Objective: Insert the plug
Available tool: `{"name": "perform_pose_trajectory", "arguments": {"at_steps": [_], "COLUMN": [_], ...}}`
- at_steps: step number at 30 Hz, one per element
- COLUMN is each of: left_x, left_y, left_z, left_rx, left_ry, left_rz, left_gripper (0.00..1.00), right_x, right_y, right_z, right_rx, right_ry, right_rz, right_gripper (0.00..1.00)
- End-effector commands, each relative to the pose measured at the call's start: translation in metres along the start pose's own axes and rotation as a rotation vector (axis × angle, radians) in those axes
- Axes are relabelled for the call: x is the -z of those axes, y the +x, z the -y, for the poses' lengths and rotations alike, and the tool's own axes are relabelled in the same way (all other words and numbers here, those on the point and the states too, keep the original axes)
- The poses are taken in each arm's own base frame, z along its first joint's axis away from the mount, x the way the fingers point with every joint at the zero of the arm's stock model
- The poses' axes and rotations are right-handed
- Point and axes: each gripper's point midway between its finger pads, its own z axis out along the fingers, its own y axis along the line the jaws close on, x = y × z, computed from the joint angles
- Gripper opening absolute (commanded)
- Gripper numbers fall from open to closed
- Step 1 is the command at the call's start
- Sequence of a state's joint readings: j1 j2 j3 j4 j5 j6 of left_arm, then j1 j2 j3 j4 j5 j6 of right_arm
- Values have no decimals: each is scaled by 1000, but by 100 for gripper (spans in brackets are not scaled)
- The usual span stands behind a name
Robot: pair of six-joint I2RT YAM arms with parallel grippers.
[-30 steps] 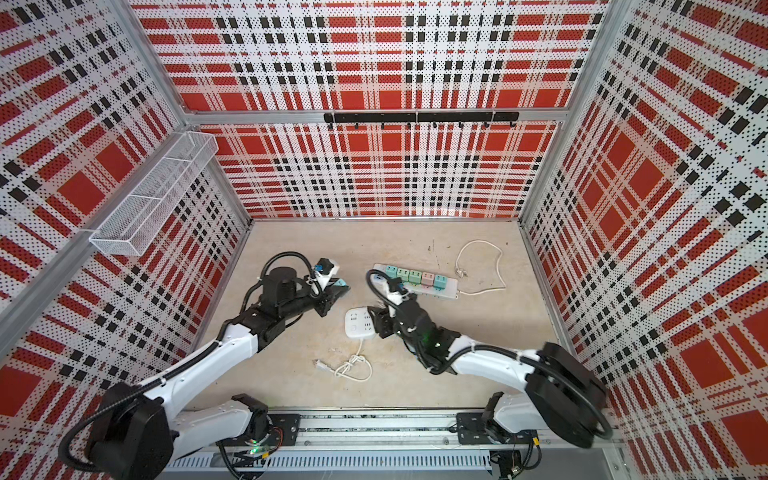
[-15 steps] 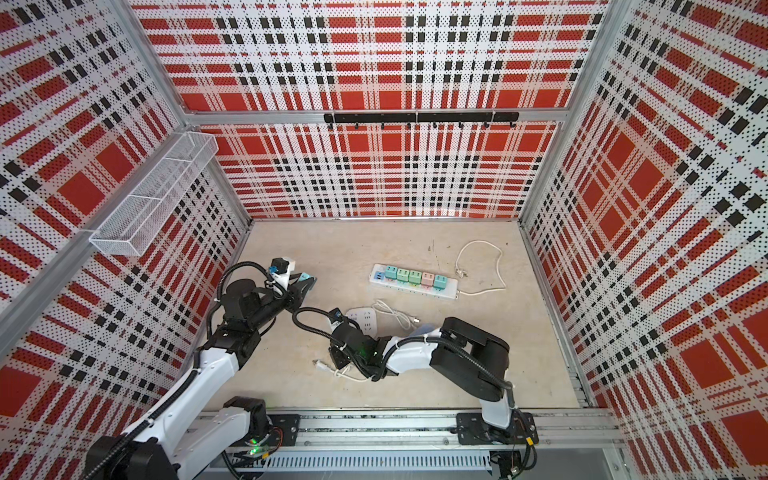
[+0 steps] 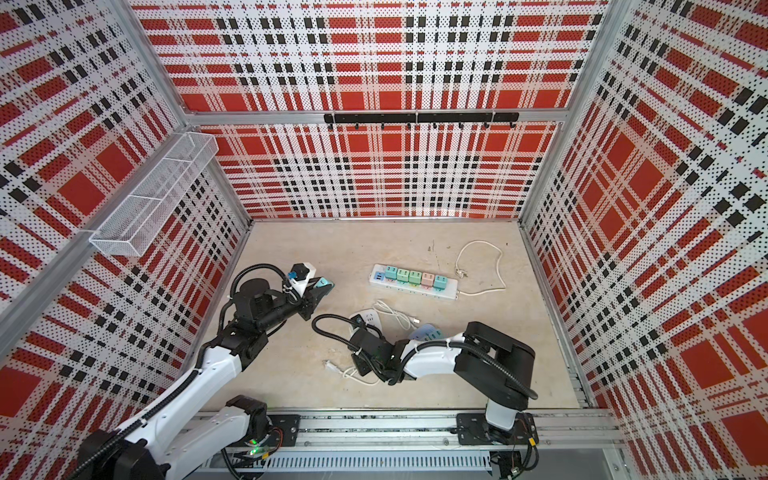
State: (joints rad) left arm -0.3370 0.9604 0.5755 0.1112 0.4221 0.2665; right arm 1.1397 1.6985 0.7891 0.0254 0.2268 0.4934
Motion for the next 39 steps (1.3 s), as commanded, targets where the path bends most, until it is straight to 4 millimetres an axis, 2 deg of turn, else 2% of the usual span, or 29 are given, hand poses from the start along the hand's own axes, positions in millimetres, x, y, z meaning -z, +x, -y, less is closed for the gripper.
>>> {"name": "perform_pose_trajectory", "arguments": {"at_steps": [1,5,8,12,16,18,22,27,34,39], "left_x": [-7,-16,-23,-36,-50,-57,-70,-88,-108,-113], "left_y": [-3,3,12,29,33,34,40,51,63,69], "left_z": [21,42,52,70,94,99,103,107,109,112], "left_rx": [-100,-128,-122,-91,-46,-3,75,103,130,141], "left_ry": [78,152,181,190,147,101,32,9,-3,-6], "left_rz": [-21,-45,-77,-146,-185,-201,-215,-229,-255,-267], "left_gripper": [0,0,0,0,0,0,0,0,0,0], "right_x": [7,13,26,67,111,128,155,186,191,191], "right_y": [9,8,-3,-37,-71,-84,-98,-99,-72,-54], "right_z": [27,42,40,37,52,69,116,179,253,285], "right_rx": [-15,-27,-30,6,-6,-38,-151,-255,-404,-457], "right_ry": [56,69,28,-6,51,94,165,298,434,526], "right_rz": [-14,2,58,202,346,399,476,557,555,553], "right_gripper": [29,29,30,36,40,41,41,43,41,42]}}
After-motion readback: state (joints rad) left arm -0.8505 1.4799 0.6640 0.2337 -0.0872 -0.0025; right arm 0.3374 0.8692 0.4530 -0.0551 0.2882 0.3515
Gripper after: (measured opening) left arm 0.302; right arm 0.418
